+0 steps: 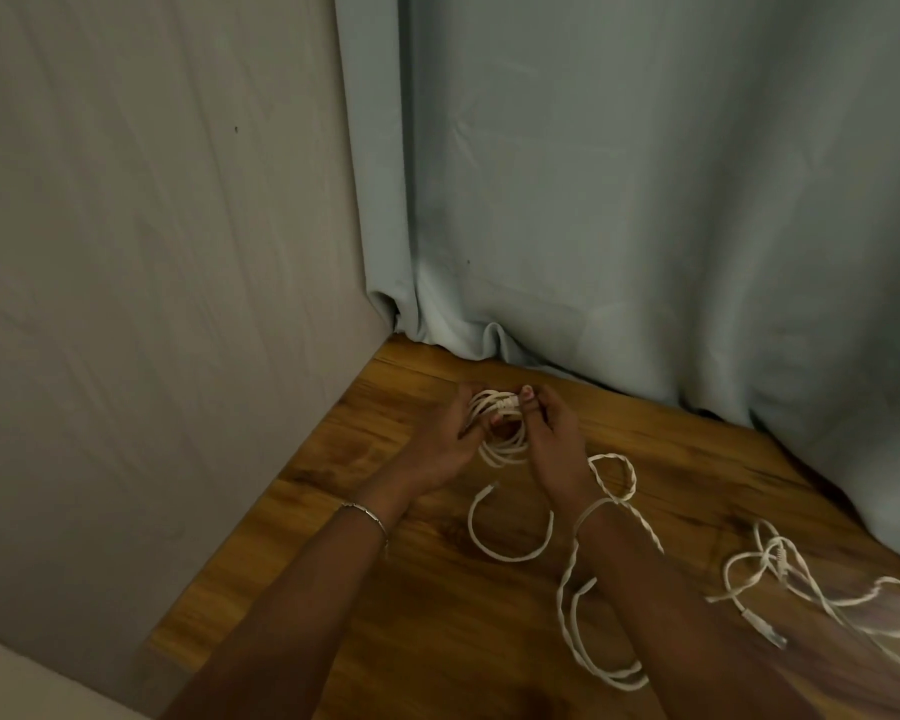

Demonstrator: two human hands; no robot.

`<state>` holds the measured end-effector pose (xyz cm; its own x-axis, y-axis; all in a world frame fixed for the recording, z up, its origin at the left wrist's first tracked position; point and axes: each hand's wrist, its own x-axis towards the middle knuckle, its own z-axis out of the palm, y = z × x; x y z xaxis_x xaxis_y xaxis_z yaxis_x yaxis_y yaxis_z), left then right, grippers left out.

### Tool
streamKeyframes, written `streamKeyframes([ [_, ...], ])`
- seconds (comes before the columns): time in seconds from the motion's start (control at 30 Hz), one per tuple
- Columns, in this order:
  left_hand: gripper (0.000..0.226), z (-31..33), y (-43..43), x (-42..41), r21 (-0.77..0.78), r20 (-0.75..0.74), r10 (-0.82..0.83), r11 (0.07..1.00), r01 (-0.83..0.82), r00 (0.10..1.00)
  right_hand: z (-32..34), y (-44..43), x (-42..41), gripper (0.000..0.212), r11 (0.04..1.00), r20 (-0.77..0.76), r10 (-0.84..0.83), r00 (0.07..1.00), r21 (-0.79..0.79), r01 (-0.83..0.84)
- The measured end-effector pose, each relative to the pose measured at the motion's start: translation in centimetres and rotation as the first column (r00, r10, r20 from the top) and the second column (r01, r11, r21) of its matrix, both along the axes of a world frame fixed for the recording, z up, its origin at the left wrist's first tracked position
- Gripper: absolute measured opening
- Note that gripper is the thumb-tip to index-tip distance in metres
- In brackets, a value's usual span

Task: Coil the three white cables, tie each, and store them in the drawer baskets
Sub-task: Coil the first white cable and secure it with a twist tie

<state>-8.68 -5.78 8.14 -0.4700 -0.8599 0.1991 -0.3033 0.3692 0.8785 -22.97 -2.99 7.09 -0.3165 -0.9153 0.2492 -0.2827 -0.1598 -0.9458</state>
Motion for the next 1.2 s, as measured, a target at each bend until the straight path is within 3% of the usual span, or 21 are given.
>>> streamKeyframes([
  [0.27, 0.04, 0.8, 0.2, -0.7, 0.2, -0.094, -0.052, 0.977, 0.07, 0.994, 0.1, 0.4, -0.3, 0.025, 0.996, 0.038, -0.085, 0.996, 0.033, 0.083],
  [0.5, 0.043, 1.3, 0.2, -0.8, -0.094, 0.096, -0.042, 0.994, 0.051, 0.994, 0.4, 0.6, -0.8, 0.026, 0.993, 0.087, -0.113, 0.99, 0.027, 0.111],
  [0.73, 0.062, 1.2, -0.3, -0.1, -0.029, 0.067, 0.016, 0.999, -0.014, 0.998, 0.6, 0.8, -0.6, 0.027, 0.994, 0.084, -0.111, 0.99, 0.027, 0.109],
  [0.97, 0.034, 0.6, 0.5, -0.4, -0.046, -0.081, 0.19, 0.98, -0.194, 0.978, 0.6, 0.7, -0.7, 0.025, 0.983, 0.118, -0.18, 0.977, -0.007, 0.182],
  [1.1, 0.017, 0.4, 0.8, -0.7, 0.022, -0.138, 0.177, 0.984, -0.175, 0.975, 0.4, 0.5, -1.1, 0.027, 0.974, 0.133, -0.222, 0.966, -0.02, 0.227],
  [1.2, 0.023, 0.5, 1.0, -0.8, 0.163, -0.2, 0.123, 0.982, -0.091, 0.972, 0.5, 0.3, -1.2, 0.029, 0.967, 0.143, -0.249, 0.958, -0.012, 0.253],
])
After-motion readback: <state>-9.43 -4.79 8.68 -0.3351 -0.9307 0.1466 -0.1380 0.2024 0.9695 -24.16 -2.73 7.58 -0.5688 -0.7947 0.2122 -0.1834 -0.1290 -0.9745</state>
